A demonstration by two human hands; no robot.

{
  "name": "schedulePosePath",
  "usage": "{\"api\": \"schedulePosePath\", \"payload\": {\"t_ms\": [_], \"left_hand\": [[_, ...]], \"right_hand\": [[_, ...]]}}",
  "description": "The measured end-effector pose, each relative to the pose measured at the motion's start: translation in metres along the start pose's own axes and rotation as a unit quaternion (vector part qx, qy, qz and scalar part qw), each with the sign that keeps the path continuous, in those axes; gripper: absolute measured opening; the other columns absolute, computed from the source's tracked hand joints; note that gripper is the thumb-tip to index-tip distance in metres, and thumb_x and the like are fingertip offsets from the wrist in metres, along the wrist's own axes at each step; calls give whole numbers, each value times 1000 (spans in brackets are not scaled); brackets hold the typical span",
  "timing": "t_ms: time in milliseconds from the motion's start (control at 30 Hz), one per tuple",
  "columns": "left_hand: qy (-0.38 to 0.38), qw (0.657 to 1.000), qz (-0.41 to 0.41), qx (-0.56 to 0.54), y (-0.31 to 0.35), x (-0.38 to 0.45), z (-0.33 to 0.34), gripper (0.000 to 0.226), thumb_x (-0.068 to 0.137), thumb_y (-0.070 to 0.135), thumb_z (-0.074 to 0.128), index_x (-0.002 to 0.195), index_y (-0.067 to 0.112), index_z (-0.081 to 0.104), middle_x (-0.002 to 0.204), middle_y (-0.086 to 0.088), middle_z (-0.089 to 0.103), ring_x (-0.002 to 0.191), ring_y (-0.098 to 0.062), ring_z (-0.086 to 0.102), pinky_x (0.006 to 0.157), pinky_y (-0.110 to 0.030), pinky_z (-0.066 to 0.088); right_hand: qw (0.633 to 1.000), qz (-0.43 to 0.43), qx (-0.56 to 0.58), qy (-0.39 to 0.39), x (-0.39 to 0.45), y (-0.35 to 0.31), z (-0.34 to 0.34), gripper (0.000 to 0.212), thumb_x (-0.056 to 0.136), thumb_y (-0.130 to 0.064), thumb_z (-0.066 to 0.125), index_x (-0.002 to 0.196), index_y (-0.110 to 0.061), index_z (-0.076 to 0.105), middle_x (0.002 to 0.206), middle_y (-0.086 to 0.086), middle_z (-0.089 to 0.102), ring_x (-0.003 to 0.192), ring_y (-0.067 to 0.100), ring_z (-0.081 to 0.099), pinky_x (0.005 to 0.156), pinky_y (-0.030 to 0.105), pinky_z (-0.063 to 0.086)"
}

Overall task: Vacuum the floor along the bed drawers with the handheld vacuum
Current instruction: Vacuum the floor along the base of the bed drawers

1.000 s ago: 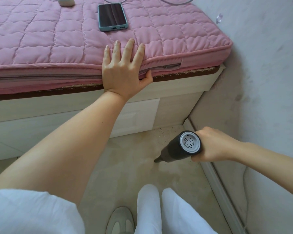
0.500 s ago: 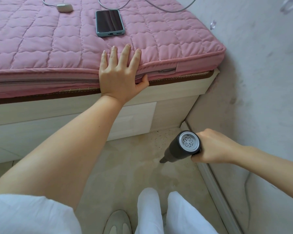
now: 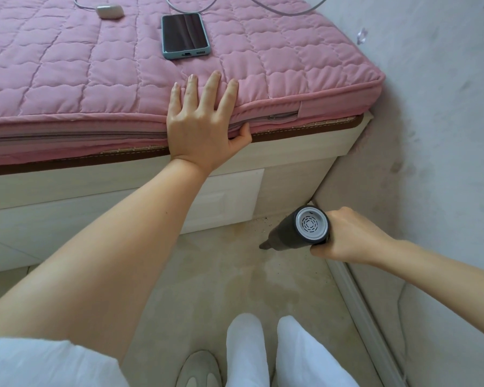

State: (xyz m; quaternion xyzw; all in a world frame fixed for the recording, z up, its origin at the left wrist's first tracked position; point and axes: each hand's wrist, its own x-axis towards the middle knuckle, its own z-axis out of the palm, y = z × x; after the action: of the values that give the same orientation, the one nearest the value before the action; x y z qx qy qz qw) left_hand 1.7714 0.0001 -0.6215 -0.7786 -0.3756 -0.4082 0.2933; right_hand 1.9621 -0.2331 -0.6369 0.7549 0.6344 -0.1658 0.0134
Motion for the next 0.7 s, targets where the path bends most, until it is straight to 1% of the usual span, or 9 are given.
{"api": "schedulePosePath", "payload": {"t_ms": [100, 200, 333, 433, 533, 600, 700], "left_hand": [[2, 1000, 3, 0, 0, 0, 0, 59, 91, 56, 46, 133, 19, 65, 135, -12, 64, 120, -44, 61, 103, -59, 47], [4, 1000, 5, 1, 0, 0, 0, 60, 93, 57, 39, 133, 20, 65, 135, -12, 64, 120, -44, 61, 103, -59, 47], [10, 1000, 8, 4, -1, 1, 1, 63, 94, 58, 34, 133, 20, 65, 135, -12, 64, 120, -44, 61, 103, -58, 47], [12, 1000, 10, 7, 0, 0, 2, 62, 94, 58, 35, 133, 20, 65, 134, -12, 65, 120, -43, 62, 102, -58, 48], [14, 1000, 9, 8, 0, 0, 2, 61, 93, 57, 38, 132, 20, 65, 134, -12, 65, 120, -43, 62, 103, -58, 48], [14, 1000, 8, 10, 0, 0, 2, 60, 92, 57, 40, 132, 20, 65, 134, -12, 65, 120, -43, 62, 103, -58, 48], [11, 1000, 6, 10, 0, 0, 2, 59, 91, 56, 43, 132, 20, 66, 134, -12, 65, 120, -43, 62, 103, -58, 48]], "right_hand": [[1000, 8, 2, 8, 6, -2, 3, 27, 67, -28, 64, 62, -21, 38, 57, 0, 51, 58, 23, 50, 47, 31, 35], [1000, 9, 6, 19, 13, 0, 10, 22, 66, -33, 63, 70, -22, 44, 61, 0, 55, 62, 23, 53, 49, 30, 38], [999, 9, 14, 29, 22, 0, 16, 21, 67, -33, 64, 73, -23, 46, 62, -1, 55, 63, 23, 51, 49, 27, 34], [999, 7, 35, 33, 27, 2, 22, 23, 67, -35, 64, 72, -31, 41, 65, -3, 54, 65, 23, 50, 53, 26, 35], [998, 7, 50, 29, 31, 2, 26, 25, 68, -35, 63, 73, -34, 39, 66, -7, 52, 68, 22, 50, 55, 26, 37], [998, 7, 49, 28, 33, -1, 25, 24, 69, -35, 63, 76, -35, 40, 71, -6, 55, 70, 23, 49, 56, 28, 40], [998, -2, 49, 26, 33, -3, 21, 23, 70, -36, 64, 82, -35, 44, 76, -5, 59, 75, 23, 55, 58, 30, 45]]}}
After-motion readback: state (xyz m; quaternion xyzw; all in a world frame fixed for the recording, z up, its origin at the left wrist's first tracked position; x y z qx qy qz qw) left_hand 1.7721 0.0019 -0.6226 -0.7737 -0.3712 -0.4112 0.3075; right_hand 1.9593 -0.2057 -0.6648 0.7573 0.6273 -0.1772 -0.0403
